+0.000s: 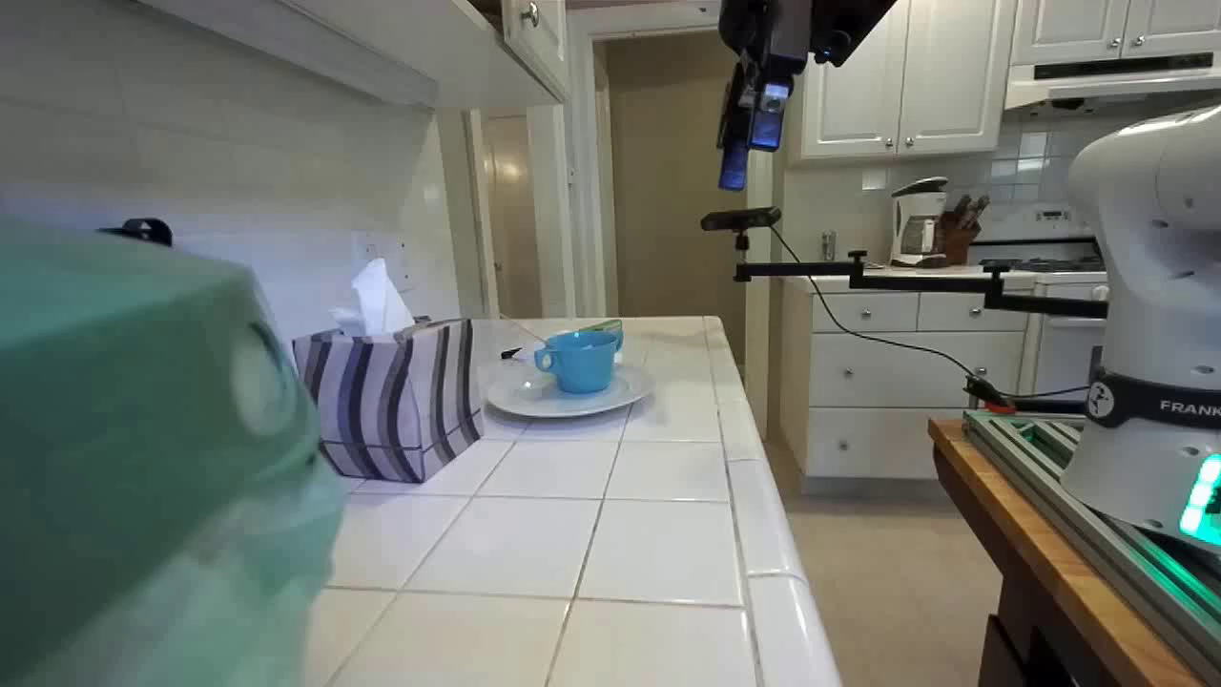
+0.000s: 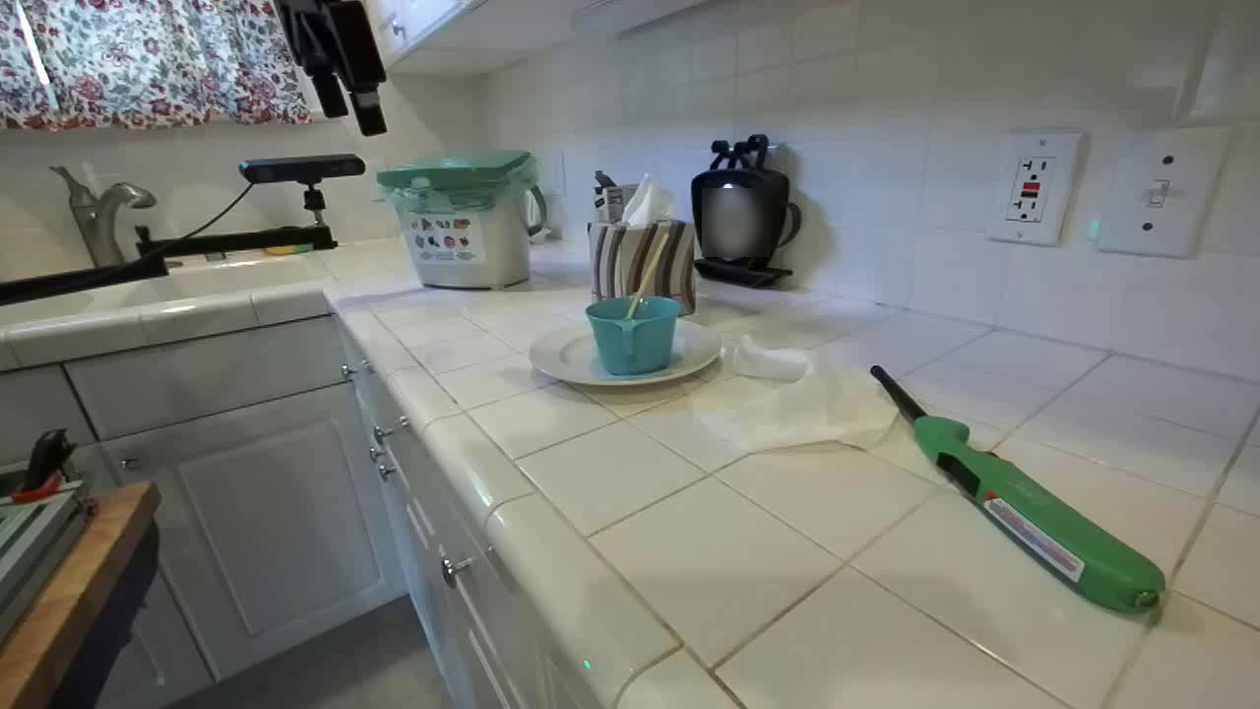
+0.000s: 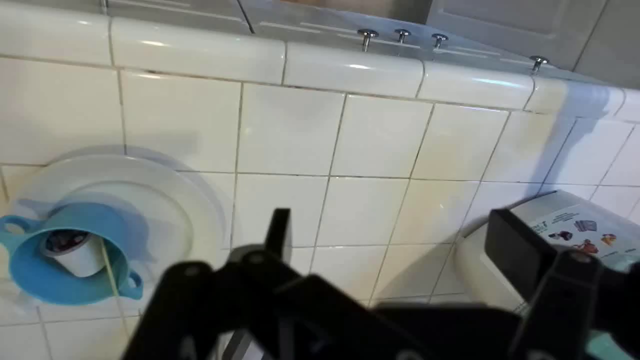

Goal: Remove the white object from the blue cup

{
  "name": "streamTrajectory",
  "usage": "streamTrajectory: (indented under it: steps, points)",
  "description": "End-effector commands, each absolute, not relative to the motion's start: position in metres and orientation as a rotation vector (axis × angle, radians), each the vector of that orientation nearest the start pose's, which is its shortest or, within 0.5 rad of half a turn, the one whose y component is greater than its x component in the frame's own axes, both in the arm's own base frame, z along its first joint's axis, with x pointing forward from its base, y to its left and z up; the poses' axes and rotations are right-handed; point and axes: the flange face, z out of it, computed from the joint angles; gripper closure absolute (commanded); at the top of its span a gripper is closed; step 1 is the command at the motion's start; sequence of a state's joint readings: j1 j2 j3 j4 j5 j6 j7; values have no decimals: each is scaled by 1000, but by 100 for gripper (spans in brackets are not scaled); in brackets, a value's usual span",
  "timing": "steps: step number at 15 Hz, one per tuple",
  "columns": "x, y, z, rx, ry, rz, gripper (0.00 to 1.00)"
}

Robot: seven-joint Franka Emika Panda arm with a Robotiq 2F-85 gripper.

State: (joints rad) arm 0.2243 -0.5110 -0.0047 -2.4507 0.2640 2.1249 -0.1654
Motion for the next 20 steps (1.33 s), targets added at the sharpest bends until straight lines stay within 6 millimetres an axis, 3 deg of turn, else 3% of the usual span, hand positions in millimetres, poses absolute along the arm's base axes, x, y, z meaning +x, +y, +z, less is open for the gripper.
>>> streamTrajectory:
  steps: [1,15,20]
  points:
    - [400,101,501,-2861,-384,-256,0]
    - [400,101,501,-2861,-384,-256,0]
    - [433,96,479,-2884,-394,-262,0]
